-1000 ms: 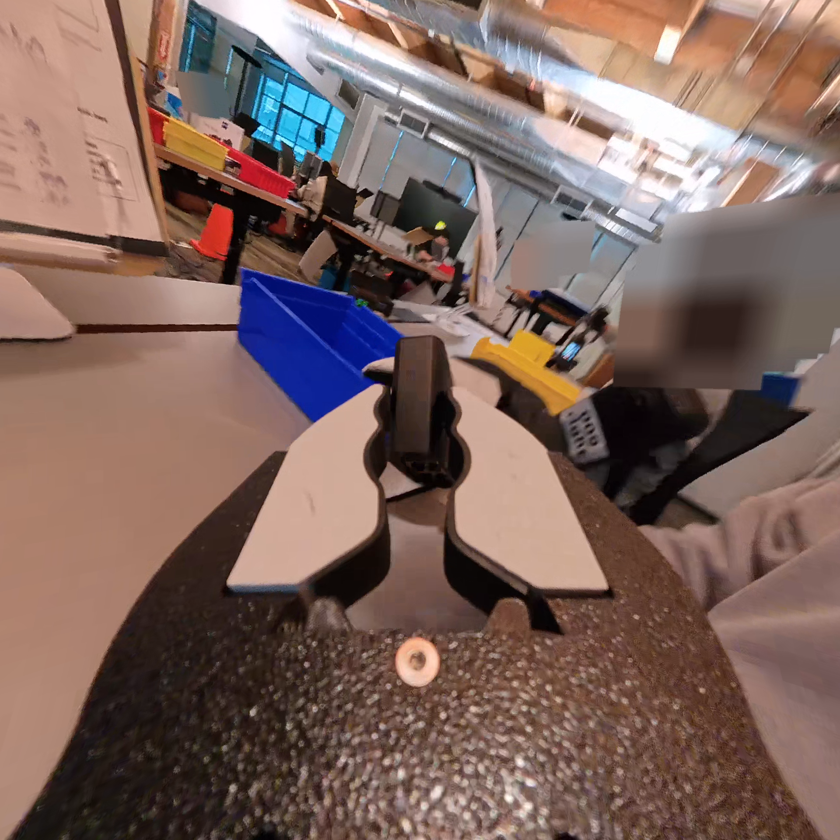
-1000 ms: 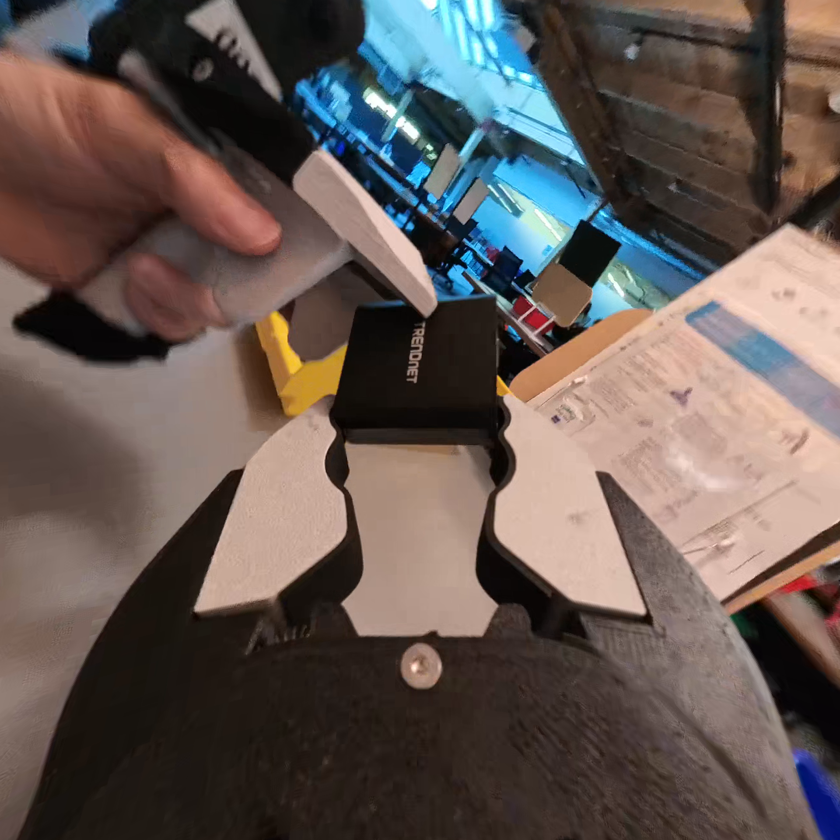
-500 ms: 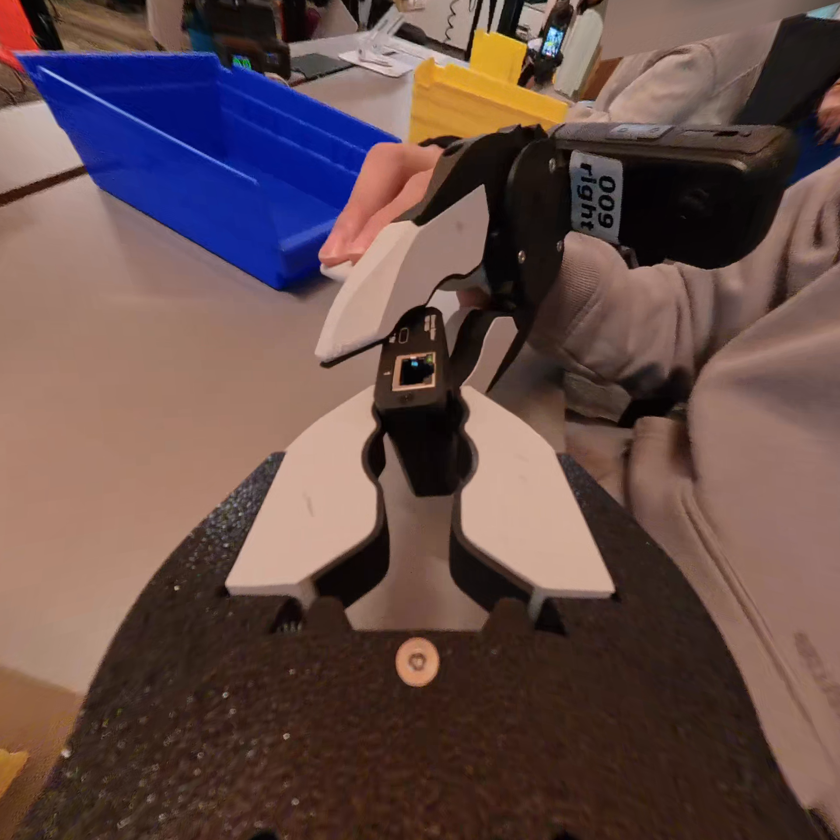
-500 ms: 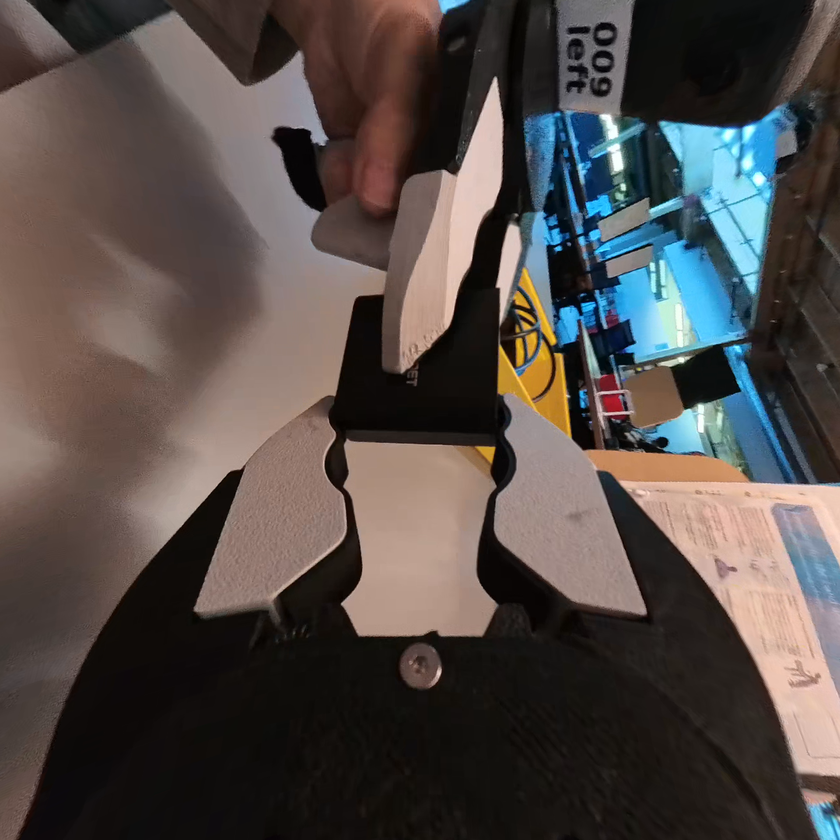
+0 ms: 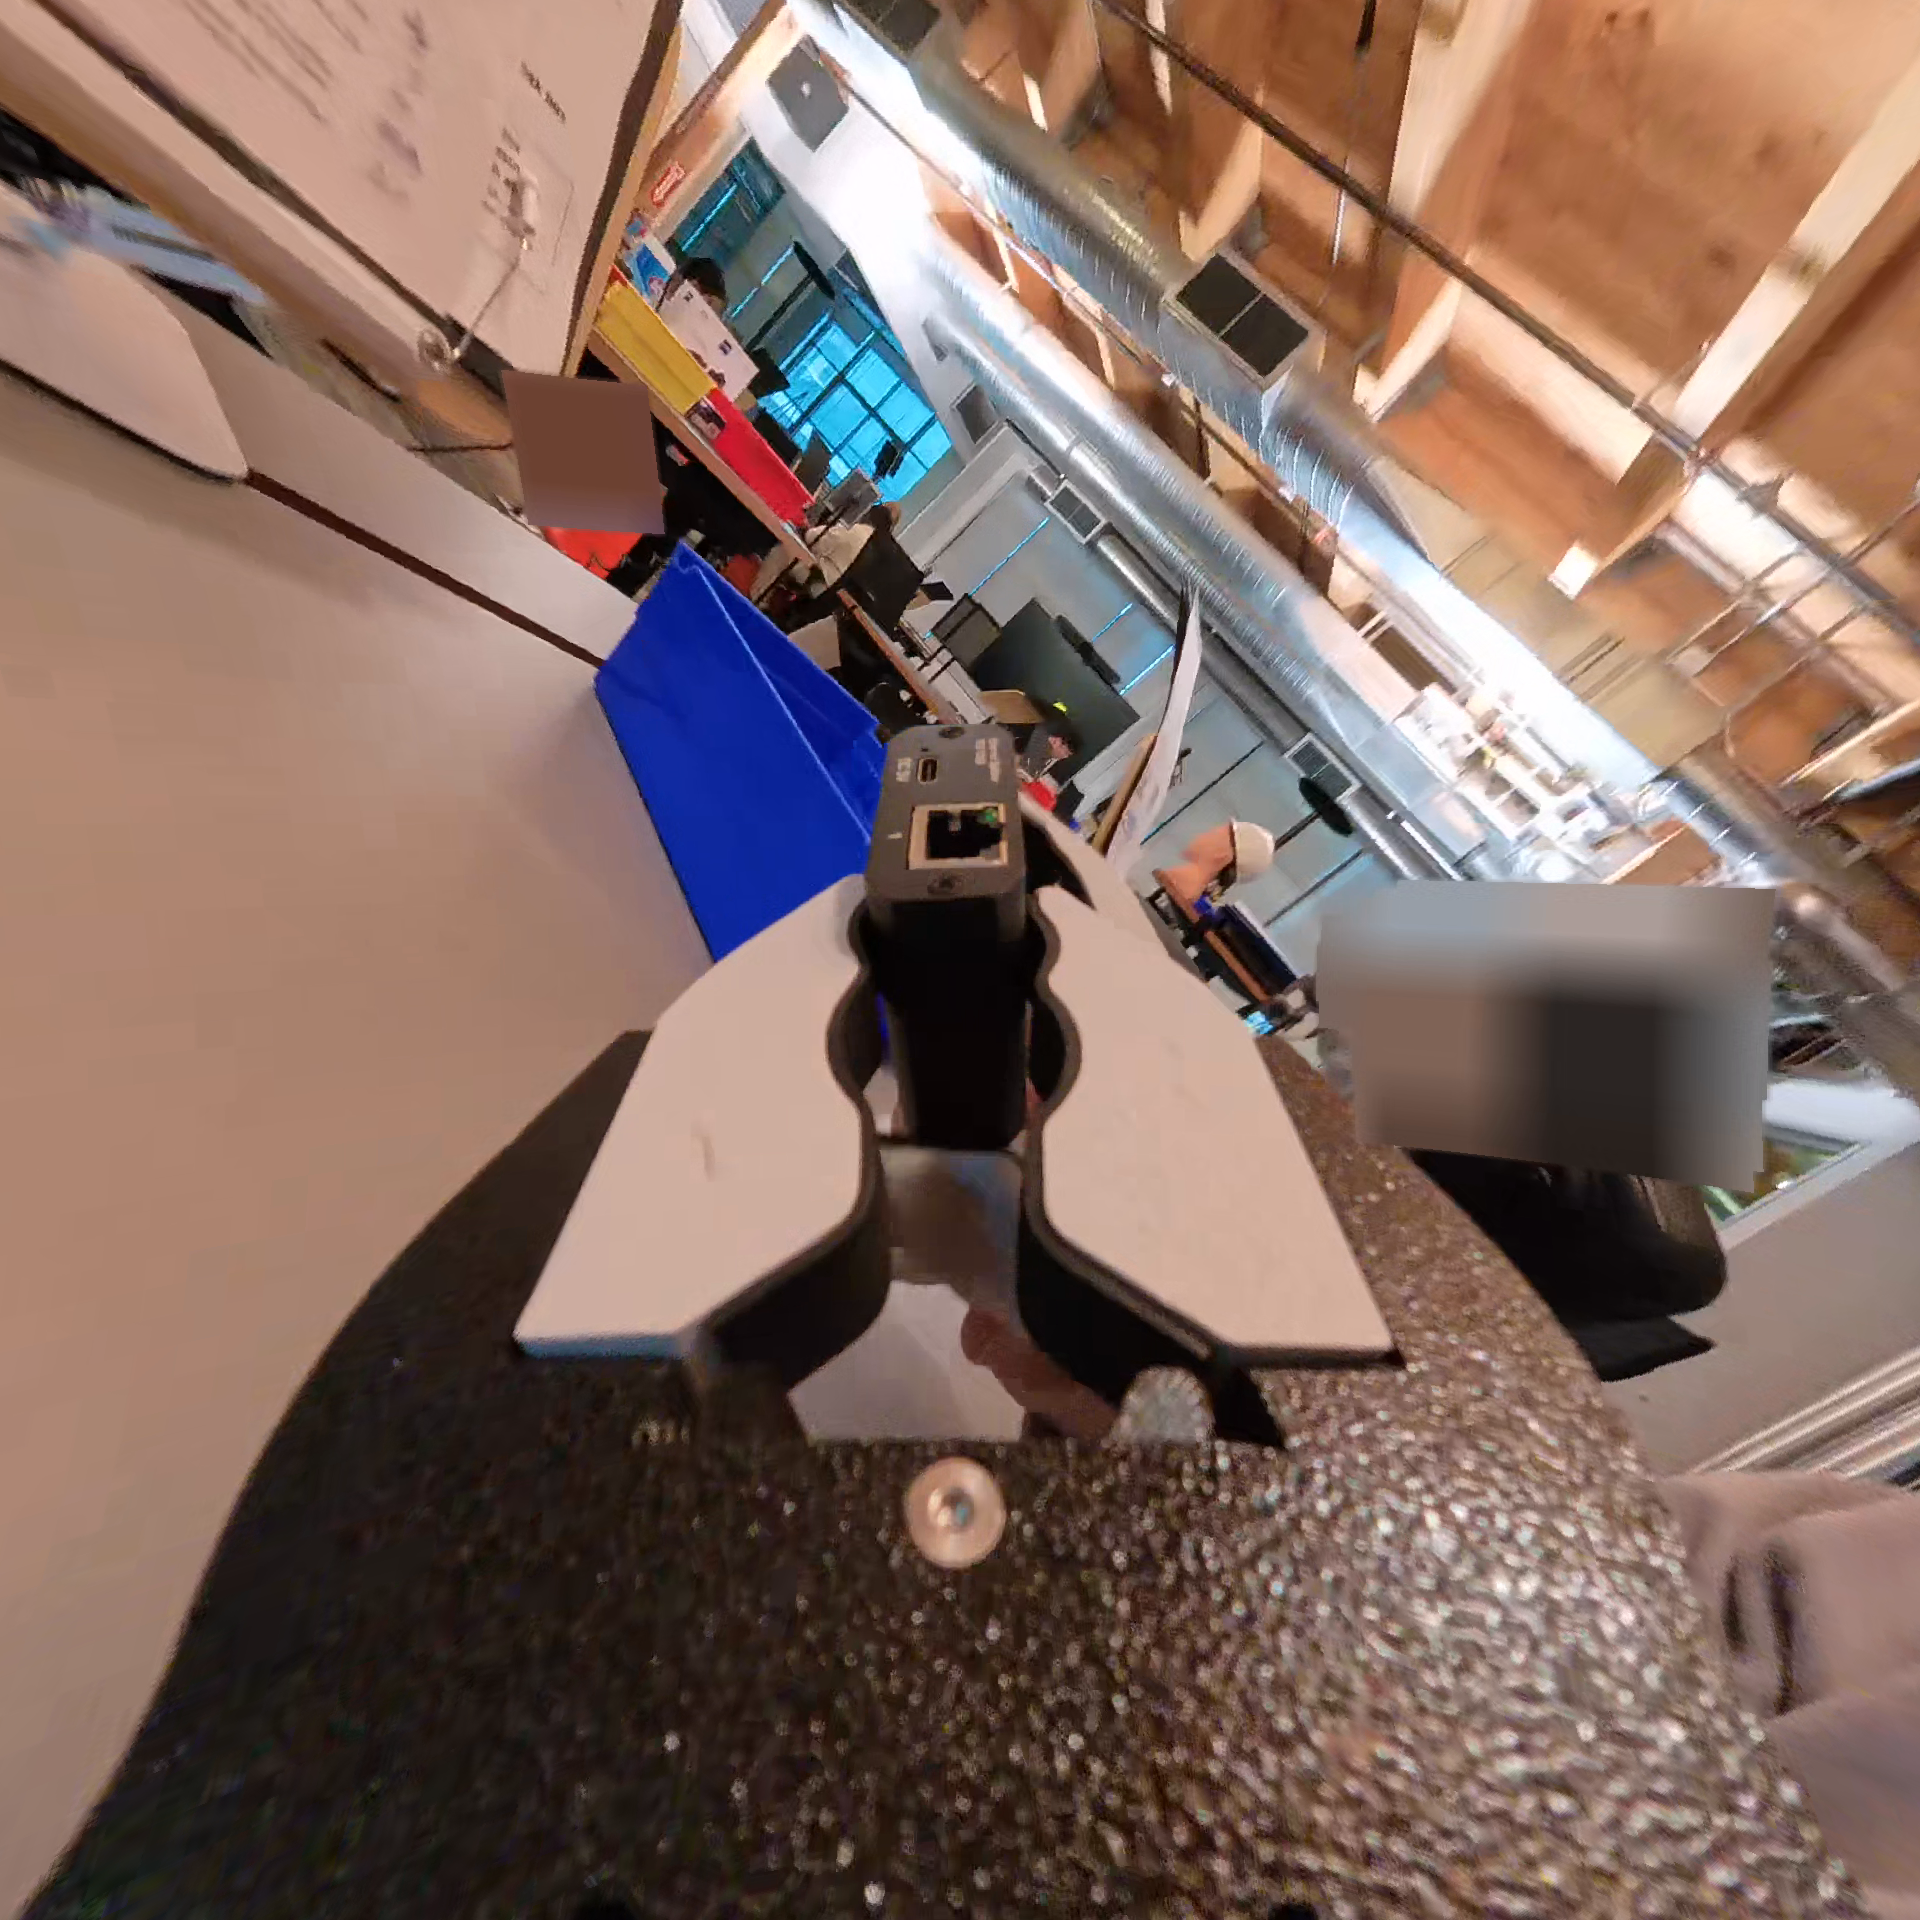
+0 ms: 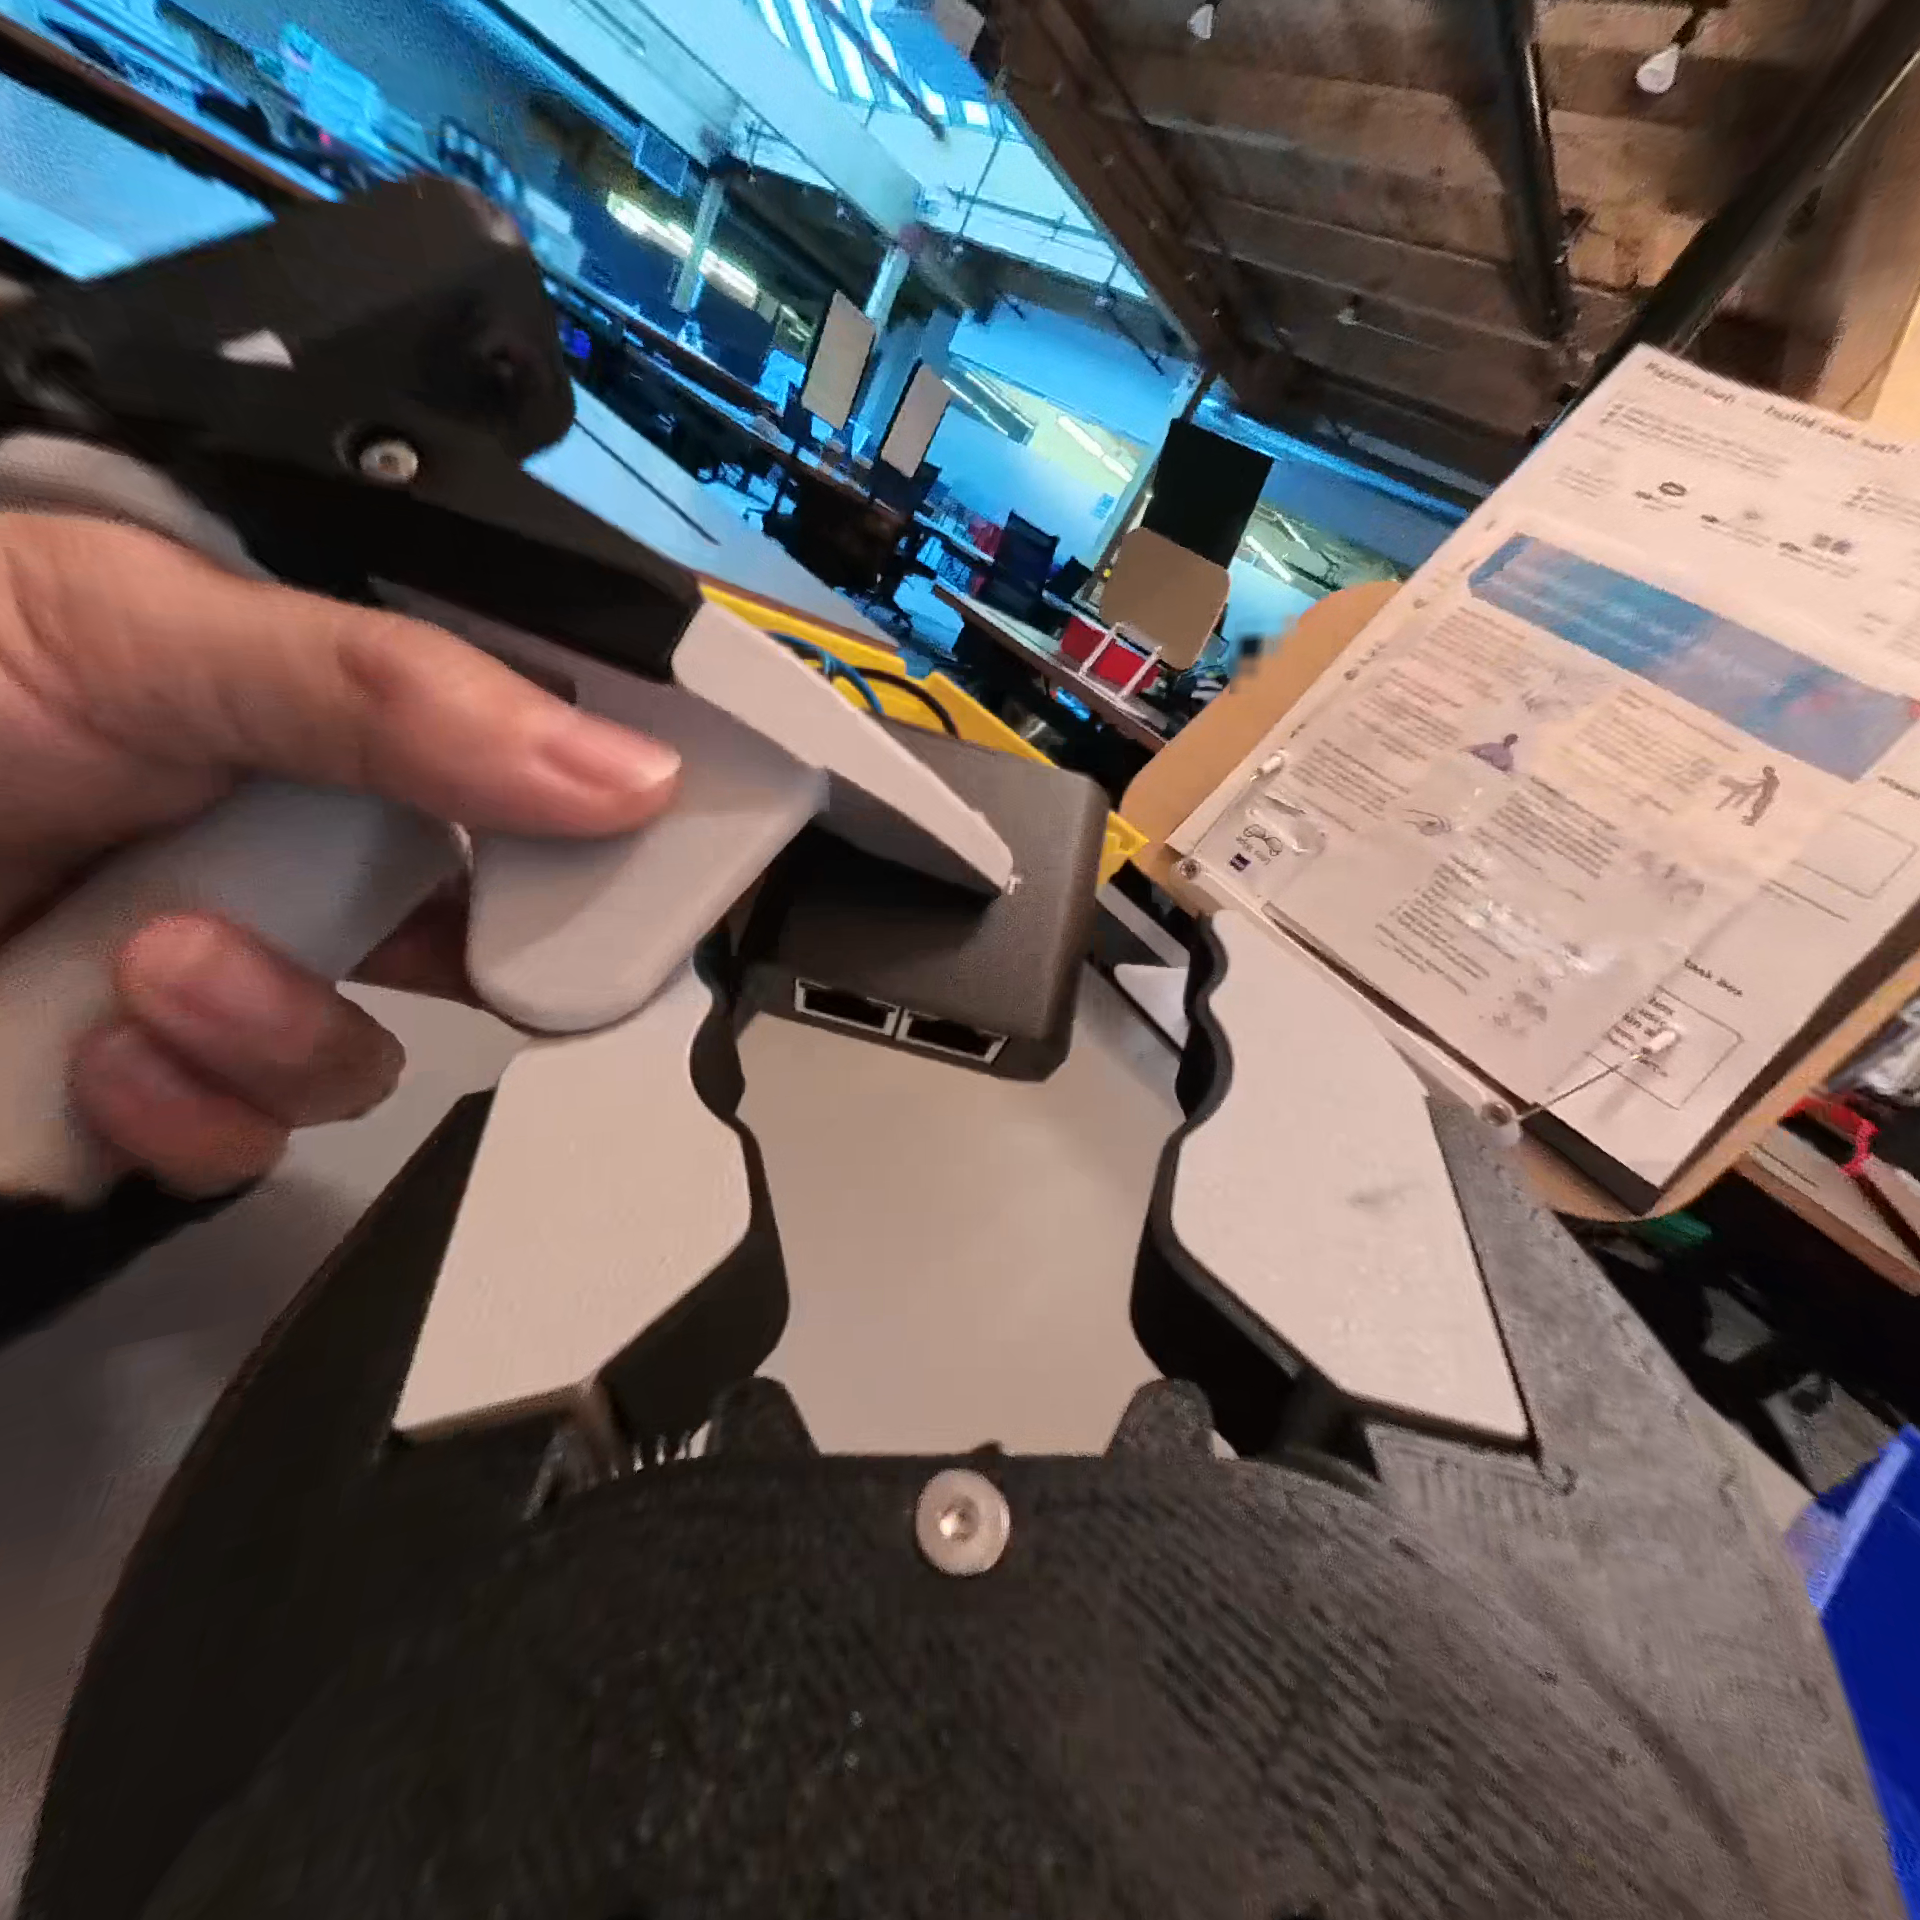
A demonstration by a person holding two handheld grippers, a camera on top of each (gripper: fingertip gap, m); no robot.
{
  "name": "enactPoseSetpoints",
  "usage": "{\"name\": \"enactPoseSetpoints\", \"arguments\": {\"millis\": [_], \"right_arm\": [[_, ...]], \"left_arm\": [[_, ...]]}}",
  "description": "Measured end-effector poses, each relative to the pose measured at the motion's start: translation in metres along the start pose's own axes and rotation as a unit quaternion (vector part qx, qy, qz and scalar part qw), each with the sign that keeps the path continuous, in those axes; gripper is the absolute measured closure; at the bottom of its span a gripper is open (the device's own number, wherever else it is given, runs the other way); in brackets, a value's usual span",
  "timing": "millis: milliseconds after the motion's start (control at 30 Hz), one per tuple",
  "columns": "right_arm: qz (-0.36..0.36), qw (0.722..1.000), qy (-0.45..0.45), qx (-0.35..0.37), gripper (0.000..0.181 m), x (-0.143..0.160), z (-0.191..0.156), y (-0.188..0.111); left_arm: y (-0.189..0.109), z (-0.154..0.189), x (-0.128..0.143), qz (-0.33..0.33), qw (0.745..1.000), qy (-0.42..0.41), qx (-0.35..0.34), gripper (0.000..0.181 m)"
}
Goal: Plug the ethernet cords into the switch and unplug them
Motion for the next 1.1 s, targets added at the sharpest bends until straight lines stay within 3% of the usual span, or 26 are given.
{"name": "enactPoseSetpoints", "arguments": {"millis": [67, 100, 267, 367, 467, 567, 633, 700, 833, 967, 1100], "right_arm": [[0.004, 1.000, 0.011, -0.015, 0.103, 0.002, 0.000, -0.003], [0.009, 0.999, 0.015, -0.032, 0.116, 0.002, -0.003, -0.006], [0.009, 0.999, 0.000, -0.047, 0.117, 0.012, 0.005, -0.019], [0.026, 0.997, -0.009, -0.070, 0.117, 0.014, 0.013, -0.032], [0.032, 0.989, -0.080, -0.118, 0.117, 0.016, 0.010, -0.047], [0.030, 0.983, -0.114, -0.142, 0.117, 0.017, 0.008, -0.059], [0.035, 0.982, -0.099, -0.154, 0.117, 0.015, 0.006, -0.063], [0.031, 0.982, -0.078, -0.168, 0.117, 0.018, 0.002, -0.064], [0.021, 0.986, -0.026, -0.162, 0.118, 0.031, 0.003, -0.063], [0.013, 0.990, 0.040, -0.134, 0.107, 0.038, 0.005, -0.055], [0.019, 0.995, 0.047, -0.092, 0.106, 0.039, 0.012, -0.051]], "left_arm": [[0.004, 0.000, 0.004, 0.008, 1.000, -0.013, 0.013, 0.158], [0.006, 0.000, 0.006, 0.011, 0.999, -0.025, 0.018, 0.158], [0.018, 0.001, 0.017, -0.030, 0.999, 0.027, 0.028, 0.157], [0.025, 0.006, 0.023, -0.084, 0.992, 0.087, 0.039, 0.152], [0.027, 0.018, 0.025, -0.155, 0.979, 0.120, 0.050, 0.136], [0.025, 0.015, 0.033, -0.244, 0.956, 0.164, 0.015, 0.125], [0.022, 0.006, 0.043, -0.296, 0.936, 0.190, -0.010, 0.127], [0.019, 0.005, 0.055, -0.340, 0.925, 0.171, 0.007, 0.144], [0.026, 0.001, 0.058, -0.332, 0.939, 0.086, 0.025, 0.153], [0.036, -0.002, 0.060, -0.287, 0.957, -0.017, 0.041, 0.158], [0.042, -0.005, 0.057, -0.231, 0.969, -0.077, 0.035, 0.157]]}}
Point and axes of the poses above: each gripper's, where its closed fingertips meet, y out along the fingers, x out of its underside, z = x × y across the jaws, the point moved 2 cm from there along -y, back along the fingers, and after that the axes turned 14 degrees about -y, right-handed, at the moved point
